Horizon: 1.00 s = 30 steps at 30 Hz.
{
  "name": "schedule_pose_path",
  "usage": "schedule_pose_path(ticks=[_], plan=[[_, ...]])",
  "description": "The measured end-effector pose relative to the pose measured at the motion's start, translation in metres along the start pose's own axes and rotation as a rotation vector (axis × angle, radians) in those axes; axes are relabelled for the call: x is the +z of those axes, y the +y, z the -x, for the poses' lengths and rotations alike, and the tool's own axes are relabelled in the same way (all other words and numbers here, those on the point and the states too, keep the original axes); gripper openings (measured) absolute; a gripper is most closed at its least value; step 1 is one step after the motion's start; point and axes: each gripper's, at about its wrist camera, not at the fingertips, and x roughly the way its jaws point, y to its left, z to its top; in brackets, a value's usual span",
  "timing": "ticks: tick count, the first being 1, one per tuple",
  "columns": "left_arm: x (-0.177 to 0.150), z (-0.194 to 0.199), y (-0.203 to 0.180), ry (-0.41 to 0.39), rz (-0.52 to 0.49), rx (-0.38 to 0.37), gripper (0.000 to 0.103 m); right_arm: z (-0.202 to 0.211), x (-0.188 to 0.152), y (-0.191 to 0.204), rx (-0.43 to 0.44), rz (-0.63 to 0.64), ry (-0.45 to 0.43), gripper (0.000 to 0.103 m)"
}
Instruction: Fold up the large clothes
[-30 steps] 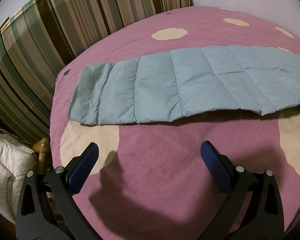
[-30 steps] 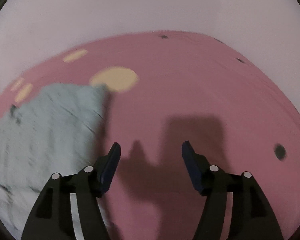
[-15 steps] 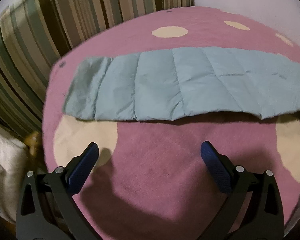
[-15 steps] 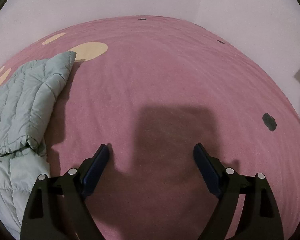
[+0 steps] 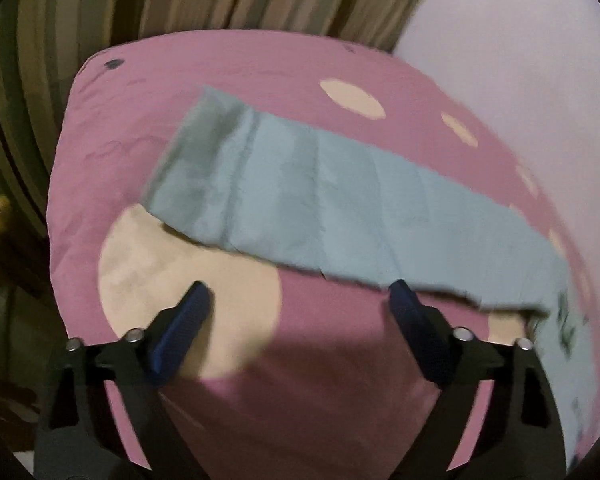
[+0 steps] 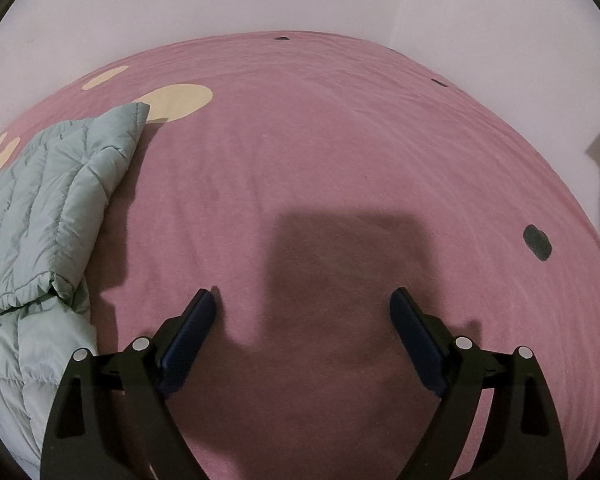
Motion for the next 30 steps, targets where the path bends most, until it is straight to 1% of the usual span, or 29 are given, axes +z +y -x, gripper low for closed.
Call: schedule_pose_path(ticks=[2,5,8,9,10,11,13,14,16,19,21,23,24,27,29,30], plan=[[0.008,-0.005,0.013,-0.006,0.057,-0.048,0.088,-0.001,0.0,0.0,0.001,-0.001,0.001,0.088],[0.015,-0.01,0.016,-0.023,0.1,-0.101,0.088,0.0,0.001,0.0,0.0,0.001,0.0,0.088],[0.025,-0.019,0.024,-0.042,0.18,-0.176,0.088,-0.001,0.001,0.0,0.002,0.0,0.001,0.088],[0.029,-0.023,0.029,-0.054,0.223,-0.199,0.087,0.0,0.001,0.0,0.002,0.0,0.0,0.088],[0.031,-0.024,0.034,-0.067,0.25,-0.21,0.082,0.0,0.001,0.0,0.002,0.001,0.0,0.088],[0.035,-0.027,0.038,-0.079,0.273,-0.216,0.078,0.0,0.001,0.0,0.002,0.001,0.001,0.088],[0.038,-0.03,0.042,-0.083,0.287,-0.211,0.063,0.0,0.001,0.001,0.001,0.002,0.0,0.088],[0.039,-0.031,0.044,-0.087,0.291,-0.213,0.06,0.0,0.0,0.001,0.0,0.003,-0.001,0.088],[0.04,-0.032,0.047,-0.091,0.293,-0.207,0.049,0.0,0.0,0.001,-0.001,0.003,-0.001,0.088],[0.041,-0.032,0.05,-0.099,0.298,-0.211,0.048,0.0,0.0,0.002,-0.005,0.003,-0.001,0.089],[0.04,-0.03,0.052,-0.111,0.313,-0.2,0.048,0.0,0.001,0.001,-0.005,0.003,-0.001,0.089],[0.042,-0.029,0.056,-0.124,0.324,-0.193,0.051,0.0,0.001,0.001,-0.005,0.003,-0.001,0.089],[0.044,-0.029,0.056,-0.131,0.329,-0.193,0.054,0.0,0.001,0.002,-0.005,0.004,-0.001,0.089],[0.052,-0.033,0.054,-0.143,0.327,-0.178,0.054,-0.001,0.001,0.002,-0.008,0.006,-0.001,0.089],[0.059,-0.037,0.051,-0.139,0.326,-0.183,0.039,-0.001,0.001,0.002,-0.01,0.006,-0.001,0.089],[0.06,-0.039,0.052,-0.13,0.327,-0.188,0.022,-0.001,0.001,0.002,-0.011,0.006,-0.001,0.089]])
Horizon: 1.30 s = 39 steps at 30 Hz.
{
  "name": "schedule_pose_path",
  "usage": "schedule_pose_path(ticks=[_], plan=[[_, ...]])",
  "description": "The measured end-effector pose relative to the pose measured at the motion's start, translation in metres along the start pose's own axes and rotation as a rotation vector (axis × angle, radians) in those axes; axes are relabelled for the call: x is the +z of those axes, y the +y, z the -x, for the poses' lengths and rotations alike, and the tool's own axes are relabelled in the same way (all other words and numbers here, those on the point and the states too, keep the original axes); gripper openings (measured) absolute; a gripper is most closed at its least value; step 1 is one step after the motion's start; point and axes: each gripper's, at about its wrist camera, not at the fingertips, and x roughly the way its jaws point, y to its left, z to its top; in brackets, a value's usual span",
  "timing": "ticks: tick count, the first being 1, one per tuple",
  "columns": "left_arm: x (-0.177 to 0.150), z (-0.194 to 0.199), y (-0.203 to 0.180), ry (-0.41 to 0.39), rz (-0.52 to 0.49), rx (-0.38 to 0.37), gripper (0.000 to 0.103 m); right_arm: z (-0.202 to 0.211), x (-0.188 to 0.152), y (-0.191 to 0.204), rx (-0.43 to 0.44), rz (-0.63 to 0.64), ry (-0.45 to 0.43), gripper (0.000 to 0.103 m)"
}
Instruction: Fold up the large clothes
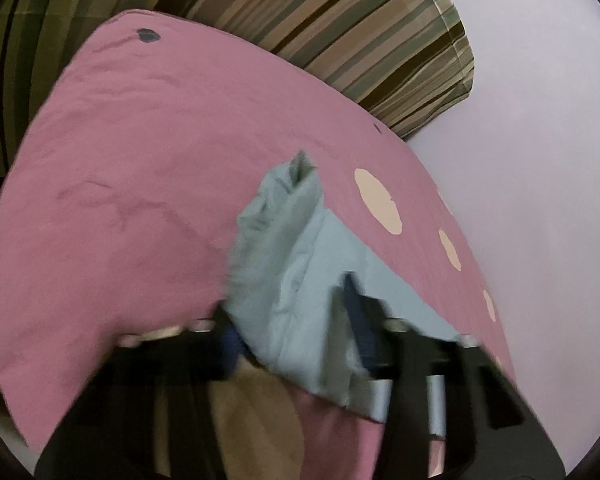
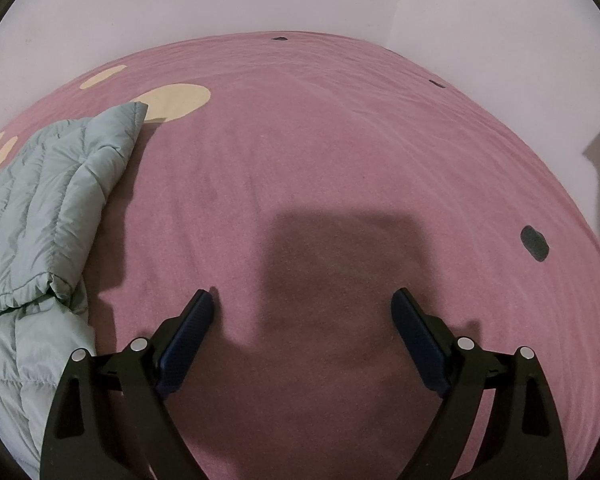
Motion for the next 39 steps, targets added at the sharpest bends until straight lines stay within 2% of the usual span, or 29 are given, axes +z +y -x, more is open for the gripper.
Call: schedule_pose_path(ticks=[1,2,5,8,12,17,21,28,32,39], plan=[[0.001,-0.003,0.0,0.015,0.001,0.0,0.011,0.0,-0.001,0.0,0.0,-0.001,0.0,0.09],[0.001,-0.004,-0.001,0.02,-0.009,0.006,0.007,0.0,-0.001,0.001,0.0,-0.001,0.0,0.09],[0.001,0.003,-0.018,-0.002,-0.085,0.043,0.005,0.0,-0.001,0.001,0.0,0.0,0.0,0.09],[-0.003,0.016,-0.043,-0.033,-0.155,0.038,0.004,0.0,0.0,0.001,0.0,0.001,0.0,0.09],[-0.021,0.037,-0.106,-0.037,-0.269,-0.041,0.004,0.001,-0.001,0.0,0.005,-0.003,0.0,0.09],[-0.062,0.055,-0.192,-0.004,-0.407,-0.179,0.004,0.0,-0.001,-0.001,0.018,-0.016,0.003,0.09],[-0.123,0.065,-0.273,0.063,-0.562,-0.292,0.004,0.0,0.0,-0.002,0.027,-0.022,0.004,0.09],[-0.246,0.064,-0.378,0.164,-0.791,-0.391,0.004,-0.002,0.001,-0.004,0.046,-0.036,0.006,0.09],[-0.313,0.056,-0.419,0.229,-0.872,-0.413,0.004,-0.001,0.0,-0.003,0.051,-0.041,0.006,0.09],[-0.407,0.034,-0.45,0.359,-0.984,-0.418,0.004,-0.001,0.0,-0.003,0.053,-0.043,0.006,0.09]])
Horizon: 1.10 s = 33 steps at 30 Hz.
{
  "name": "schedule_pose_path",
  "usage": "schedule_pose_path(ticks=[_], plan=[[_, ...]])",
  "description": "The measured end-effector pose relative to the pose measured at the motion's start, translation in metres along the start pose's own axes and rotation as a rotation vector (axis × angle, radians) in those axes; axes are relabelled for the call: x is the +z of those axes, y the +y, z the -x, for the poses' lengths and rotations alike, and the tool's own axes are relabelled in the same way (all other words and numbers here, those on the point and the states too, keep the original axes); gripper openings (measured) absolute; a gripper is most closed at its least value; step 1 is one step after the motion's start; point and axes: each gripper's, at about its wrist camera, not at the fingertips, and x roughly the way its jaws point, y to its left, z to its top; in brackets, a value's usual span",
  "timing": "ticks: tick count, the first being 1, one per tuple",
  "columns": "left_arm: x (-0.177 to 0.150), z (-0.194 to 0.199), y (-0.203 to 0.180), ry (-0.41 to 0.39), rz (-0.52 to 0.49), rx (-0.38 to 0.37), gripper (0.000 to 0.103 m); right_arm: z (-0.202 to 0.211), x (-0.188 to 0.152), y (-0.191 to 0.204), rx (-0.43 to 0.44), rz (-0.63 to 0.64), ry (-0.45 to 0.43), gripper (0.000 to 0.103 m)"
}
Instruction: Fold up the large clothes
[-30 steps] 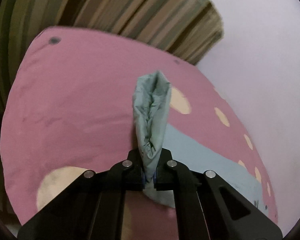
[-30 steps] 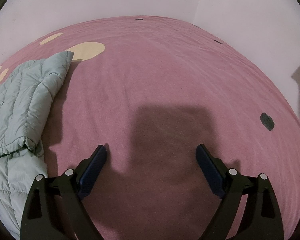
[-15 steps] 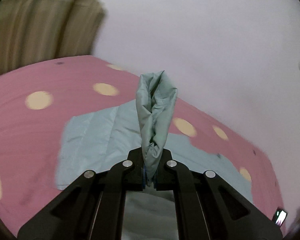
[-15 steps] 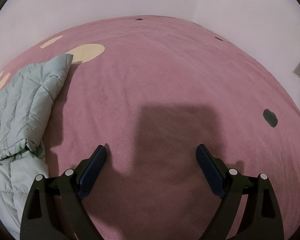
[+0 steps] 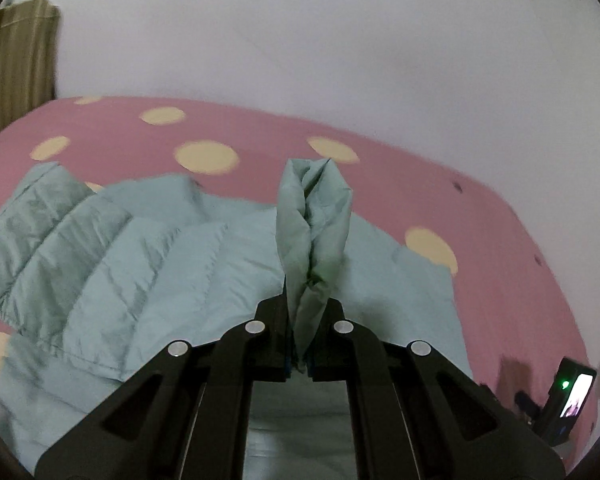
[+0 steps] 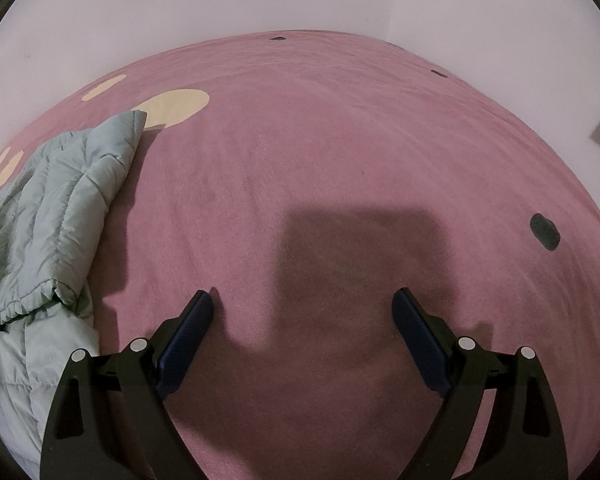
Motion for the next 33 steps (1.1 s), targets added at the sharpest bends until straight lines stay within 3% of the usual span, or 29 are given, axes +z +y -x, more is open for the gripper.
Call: schedule_pose_path(ticks=[5,8,9,10,13,19,22,27,29,33], plan=[[-0.023,-0.036,-0.04,0.095,-0.048,-0.039,0.005,-0.001,0.001,0.001,0.002,0.0,0.001,0.09],[-0.031,-0.046,-0.056,0.152,-0.075,-0.054,0.025,0.0,0.0,0.001,0.002,-0.001,0.001,0.09],[-0.034,-0.046,-0.059,0.16,-0.08,-0.055,0.04,0.0,0.0,0.001,0.002,-0.001,0.001,0.09],[-0.033,-0.043,-0.059,0.165,-0.081,-0.056,0.051,0.0,0.0,0.001,0.002,-0.001,0.0,0.09],[-0.03,-0.024,-0.061,0.152,-0.081,-0.095,0.06,0.0,0.001,0.001,0.002,-0.001,0.0,0.09],[-0.024,0.039,-0.025,0.082,-0.074,-0.109,0.071,0.0,0.001,0.001,0.003,-0.002,0.001,0.09],[-0.024,0.07,0.017,0.031,-0.065,-0.034,0.071,0.0,0.001,0.001,0.004,-0.002,0.002,0.09],[-0.035,0.102,0.112,-0.022,-0.005,0.169,0.073,0.016,0.009,-0.001,0.033,-0.021,0.005,0.089],[-0.039,0.104,0.151,-0.011,0.04,0.257,0.073,0.04,0.013,0.004,0.09,-0.045,-0.029,0.089],[-0.041,0.097,0.201,0.032,0.116,0.34,0.073,0.083,0.025,0.048,0.236,0.012,-0.08,0.089]])
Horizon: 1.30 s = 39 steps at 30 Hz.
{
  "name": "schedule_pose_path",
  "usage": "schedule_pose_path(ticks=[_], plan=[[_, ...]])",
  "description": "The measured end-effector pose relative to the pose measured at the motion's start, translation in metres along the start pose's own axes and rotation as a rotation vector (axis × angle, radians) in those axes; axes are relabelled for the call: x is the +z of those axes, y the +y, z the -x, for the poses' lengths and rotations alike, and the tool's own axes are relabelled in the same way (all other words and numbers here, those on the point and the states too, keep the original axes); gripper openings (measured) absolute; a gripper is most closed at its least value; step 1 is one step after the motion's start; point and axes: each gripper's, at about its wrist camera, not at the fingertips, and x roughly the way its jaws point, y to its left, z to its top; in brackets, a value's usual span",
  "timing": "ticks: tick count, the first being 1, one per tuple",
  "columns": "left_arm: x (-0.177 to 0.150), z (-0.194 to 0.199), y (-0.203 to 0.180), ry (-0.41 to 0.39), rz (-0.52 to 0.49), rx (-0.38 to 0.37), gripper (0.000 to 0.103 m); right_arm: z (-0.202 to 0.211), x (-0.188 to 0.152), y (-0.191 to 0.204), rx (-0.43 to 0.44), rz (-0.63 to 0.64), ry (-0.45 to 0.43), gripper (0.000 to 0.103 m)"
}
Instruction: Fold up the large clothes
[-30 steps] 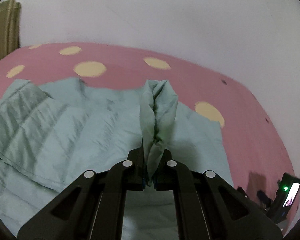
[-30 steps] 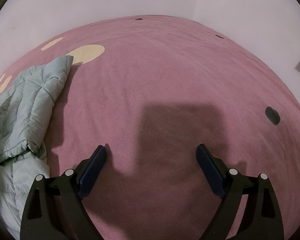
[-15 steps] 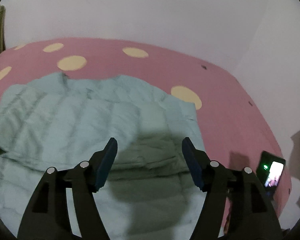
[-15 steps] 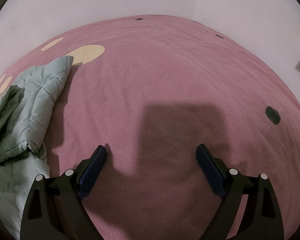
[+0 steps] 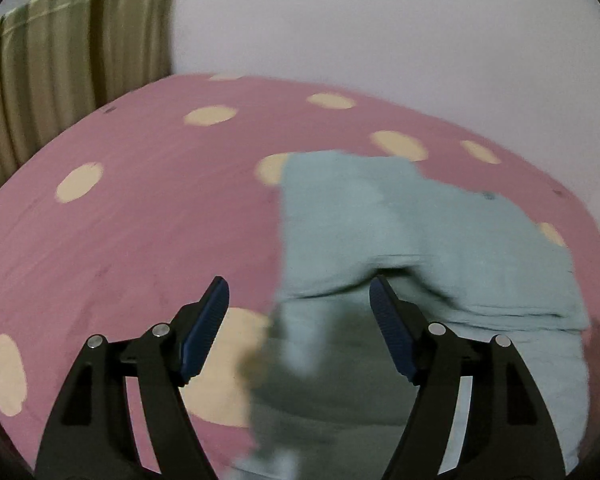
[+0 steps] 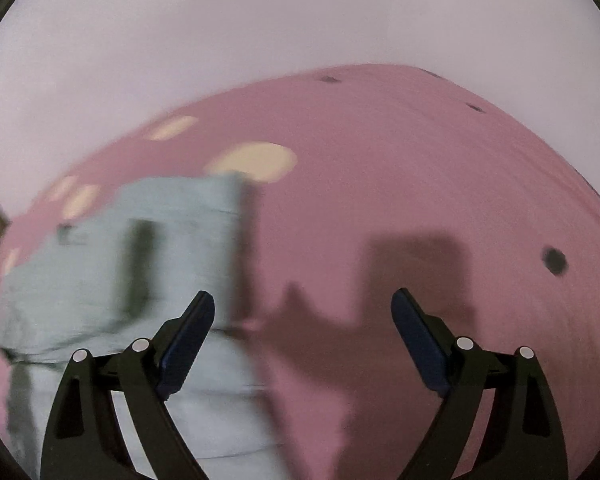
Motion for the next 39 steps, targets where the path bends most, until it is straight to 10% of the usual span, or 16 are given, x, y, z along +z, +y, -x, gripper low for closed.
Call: schedule_pose_path(ticks=[7,9,11,15,32,39], plan=[[0.005,-0.018,0.023,0.025,0.042,0.018,0.073,-0.031,0.007,0.096,0.134,0.104,0.08,0.082],[0.007,-0.019,0.03,0.025,0.049,0.006,0.073,-0.048,0.005,0.108,0.15,0.096,0.132,0.068],[0.011,-0.019,0.03,0.016,0.048,0.001,0.073,-0.068,0.003,0.118,0.166,0.091,0.201,0.026],[0.021,-0.026,0.026,-0.001,0.037,-0.011,0.074,-0.072,0.003,0.123,0.173,0.114,0.197,0.012],[0.014,-0.105,0.015,0.151,-0.032,0.039,0.075,-0.102,-0.011,0.087,0.043,0.187,0.207,0.011],[0.036,-0.051,0.009,-0.003,-0.018,0.044,0.075,-0.055,0.008,0.093,0.03,0.193,0.083,0.04]])
